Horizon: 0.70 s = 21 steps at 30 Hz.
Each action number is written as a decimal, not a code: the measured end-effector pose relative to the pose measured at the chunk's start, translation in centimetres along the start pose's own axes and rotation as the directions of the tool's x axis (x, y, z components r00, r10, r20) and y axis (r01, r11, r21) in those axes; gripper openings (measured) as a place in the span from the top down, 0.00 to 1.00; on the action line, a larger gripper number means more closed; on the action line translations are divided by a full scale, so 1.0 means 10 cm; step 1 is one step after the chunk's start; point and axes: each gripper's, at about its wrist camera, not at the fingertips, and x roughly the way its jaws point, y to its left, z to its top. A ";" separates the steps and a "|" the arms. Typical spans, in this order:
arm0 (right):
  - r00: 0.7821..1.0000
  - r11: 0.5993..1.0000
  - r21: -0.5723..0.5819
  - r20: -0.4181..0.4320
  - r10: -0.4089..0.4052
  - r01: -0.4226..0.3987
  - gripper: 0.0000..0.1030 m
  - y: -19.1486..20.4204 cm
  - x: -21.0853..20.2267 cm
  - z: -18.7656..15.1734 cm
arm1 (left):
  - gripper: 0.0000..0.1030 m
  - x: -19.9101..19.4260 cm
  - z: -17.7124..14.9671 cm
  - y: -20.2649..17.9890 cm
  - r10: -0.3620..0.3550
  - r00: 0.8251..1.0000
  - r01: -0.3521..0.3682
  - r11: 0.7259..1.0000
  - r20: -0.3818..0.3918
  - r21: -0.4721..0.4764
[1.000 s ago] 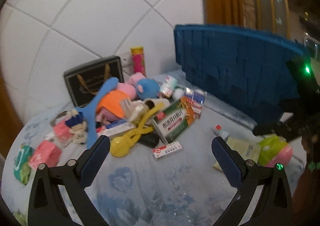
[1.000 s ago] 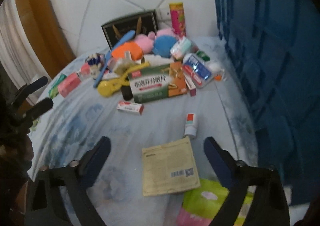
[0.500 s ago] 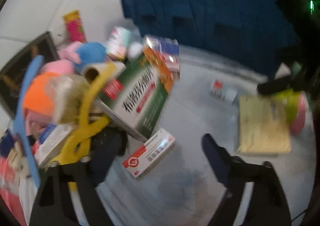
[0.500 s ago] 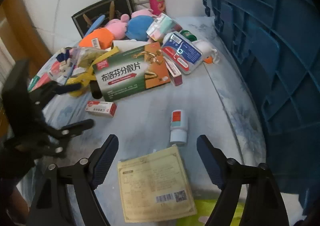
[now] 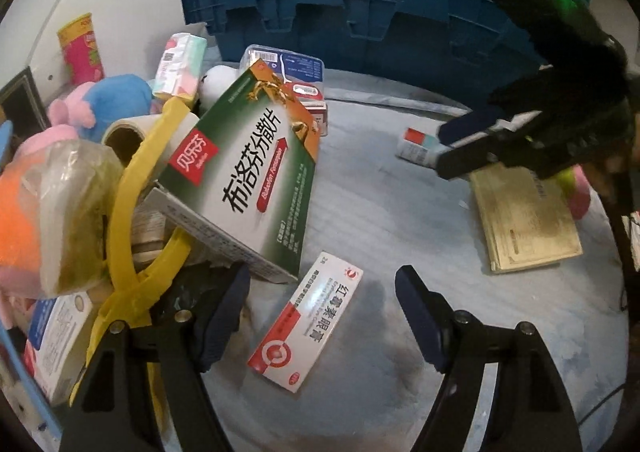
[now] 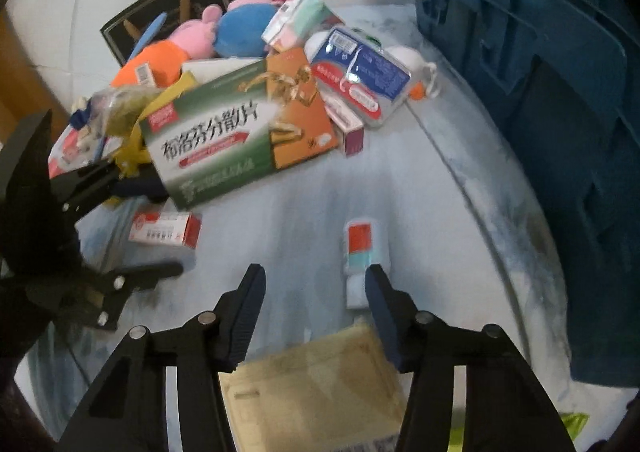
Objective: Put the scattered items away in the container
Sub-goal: 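Grasp the red-white medicine box with the left tool while the right tool grasps the white pill bottle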
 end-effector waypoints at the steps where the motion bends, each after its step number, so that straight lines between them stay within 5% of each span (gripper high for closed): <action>1: 1.000 1.000 0.004 -0.001 -0.009 0.009 0.51 0.00 0.01 0.01 | 0.30 -0.01 0.00 -0.01 -0.011 1.000 0.011 1.000 -0.006 0.005; 6: 0.998 0.998 -0.004 -0.005 -0.058 0.058 0.51 0.00 0.02 -0.01 | 0.31 0.06 -0.06 -0.07 -0.025 0.999 0.026 0.999 -0.043 0.028; 10: 0.997 0.997 -0.003 -0.014 -0.078 0.078 0.53 -0.06 0.03 0.00 | 0.46 0.05 -0.07 0.03 -0.038 0.999 0.037 0.999 -0.037 -0.002; 14: 0.998 0.998 0.023 -0.036 -0.058 0.059 0.55 -0.20 0.10 0.03 | 0.46 0.05 -0.07 0.00 -0.011 0.999 0.012 1.000 -0.047 0.011; 18: 0.995 0.998 0.015 -0.086 -0.057 0.059 0.73 -0.27 0.24 0.00 | 0.46 0.04 -0.07 -0.03 0.009 0.999 -0.009 1.000 -0.048 -0.006; 21: 0.995 0.998 0.000 -0.070 -0.067 0.067 0.74 -0.25 0.24 -0.01 | 0.56 0.03 -0.07 -0.02 0.026 0.999 -0.028 0.999 -0.045 -0.028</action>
